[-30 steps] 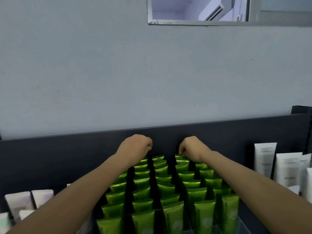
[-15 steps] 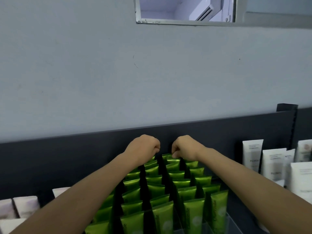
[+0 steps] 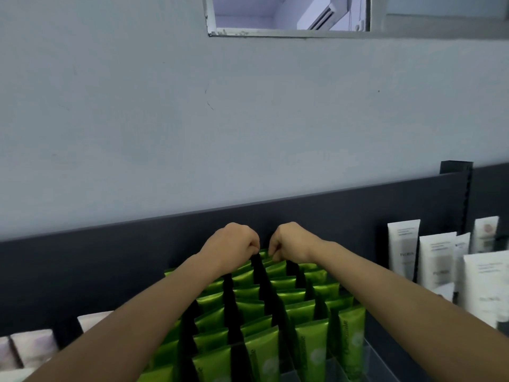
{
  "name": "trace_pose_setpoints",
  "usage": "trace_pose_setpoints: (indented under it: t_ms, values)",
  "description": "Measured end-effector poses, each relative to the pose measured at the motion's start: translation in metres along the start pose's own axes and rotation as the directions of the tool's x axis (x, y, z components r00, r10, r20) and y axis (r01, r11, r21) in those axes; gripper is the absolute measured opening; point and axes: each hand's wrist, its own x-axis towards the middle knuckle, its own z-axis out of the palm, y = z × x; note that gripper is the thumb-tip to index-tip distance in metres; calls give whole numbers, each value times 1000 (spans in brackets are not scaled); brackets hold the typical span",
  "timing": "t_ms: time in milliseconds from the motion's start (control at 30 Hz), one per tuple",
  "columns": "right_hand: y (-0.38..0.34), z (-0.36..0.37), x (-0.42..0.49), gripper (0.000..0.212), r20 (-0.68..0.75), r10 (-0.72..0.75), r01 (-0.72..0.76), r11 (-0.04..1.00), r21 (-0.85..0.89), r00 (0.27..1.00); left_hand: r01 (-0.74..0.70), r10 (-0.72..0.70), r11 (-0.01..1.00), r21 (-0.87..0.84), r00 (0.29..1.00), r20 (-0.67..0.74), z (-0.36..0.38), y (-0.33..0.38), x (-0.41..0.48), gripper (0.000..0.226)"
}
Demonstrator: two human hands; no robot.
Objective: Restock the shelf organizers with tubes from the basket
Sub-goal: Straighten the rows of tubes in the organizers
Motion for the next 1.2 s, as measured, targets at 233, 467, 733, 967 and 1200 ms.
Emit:
trace_pose_setpoints:
  t_ms: [233, 467, 733, 967, 1200]
  values:
    - [-5, -29, -31, 15, -141, -2, 6, 1000, 26, 990, -69, 73, 997, -34, 990, 123, 5, 24, 1, 17]
    - [-14, -24, -64, 11, -20, -47, 49, 994, 96, 999, -26, 27, 1000, -5, 993, 119, 13, 31, 5, 13]
    - [-13, -10, -69, 22, 42, -42, 41, 999, 32, 998, -35, 35, 999, 5, 997, 75, 12, 35, -2, 15]
    - [-13, -4, -65, 20, -1, -13, 13, 999, 48, 1000, -54, 54, 999, 9, 998, -17, 5, 36, -14, 15]
    - [-18, -18, -79, 21, -85, -19, 23, 999, 46, 996, -80, 80, 997, -14, 997, -12, 0, 44, -28, 9]
